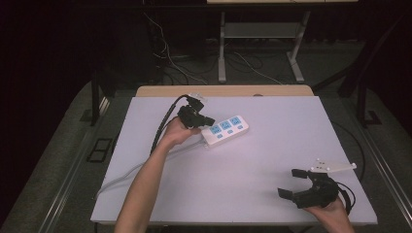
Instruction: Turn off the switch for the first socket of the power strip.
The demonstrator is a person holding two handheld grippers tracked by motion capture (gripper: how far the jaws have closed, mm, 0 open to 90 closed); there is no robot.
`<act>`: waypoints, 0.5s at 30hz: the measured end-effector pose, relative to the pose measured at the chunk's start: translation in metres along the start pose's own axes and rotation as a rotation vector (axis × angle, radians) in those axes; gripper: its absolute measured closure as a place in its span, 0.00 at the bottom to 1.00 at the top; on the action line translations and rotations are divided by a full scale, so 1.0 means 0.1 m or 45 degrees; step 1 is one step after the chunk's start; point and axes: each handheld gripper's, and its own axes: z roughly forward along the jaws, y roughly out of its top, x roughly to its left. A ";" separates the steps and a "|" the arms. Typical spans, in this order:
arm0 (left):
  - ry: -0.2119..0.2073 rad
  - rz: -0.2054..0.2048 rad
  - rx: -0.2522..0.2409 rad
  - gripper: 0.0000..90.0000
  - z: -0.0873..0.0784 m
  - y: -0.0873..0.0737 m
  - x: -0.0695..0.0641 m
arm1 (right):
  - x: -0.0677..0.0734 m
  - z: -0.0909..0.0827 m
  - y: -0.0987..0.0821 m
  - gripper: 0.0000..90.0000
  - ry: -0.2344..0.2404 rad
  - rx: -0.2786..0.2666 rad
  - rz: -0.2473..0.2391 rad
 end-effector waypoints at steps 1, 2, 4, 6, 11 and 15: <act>0.006 0.003 -0.002 1.00 -0.02 0.00 0.00 | 0.00 0.00 0.00 0.01 -0.002 -0.002 0.000; 0.012 0.003 -0.008 1.00 -0.05 0.00 -0.01 | 0.00 0.00 0.00 0.01 -0.003 -0.004 0.001; 0.009 -0.001 -0.027 1.00 -0.09 -0.01 -0.02 | 0.00 0.00 0.01 0.01 -0.004 -0.006 0.002; 0.015 -0.001 -0.037 1.00 -0.14 -0.02 -0.02 | 0.00 0.00 0.01 0.01 -0.004 -0.008 0.003; 0.027 -0.008 -0.065 0.99 -0.27 -0.04 -0.06 | -0.01 0.01 0.01 0.01 -0.002 -0.007 0.006; 0.028 -0.019 -0.089 0.99 -0.37 -0.07 -0.08 | -0.01 0.01 0.01 0.01 0.000 -0.010 0.008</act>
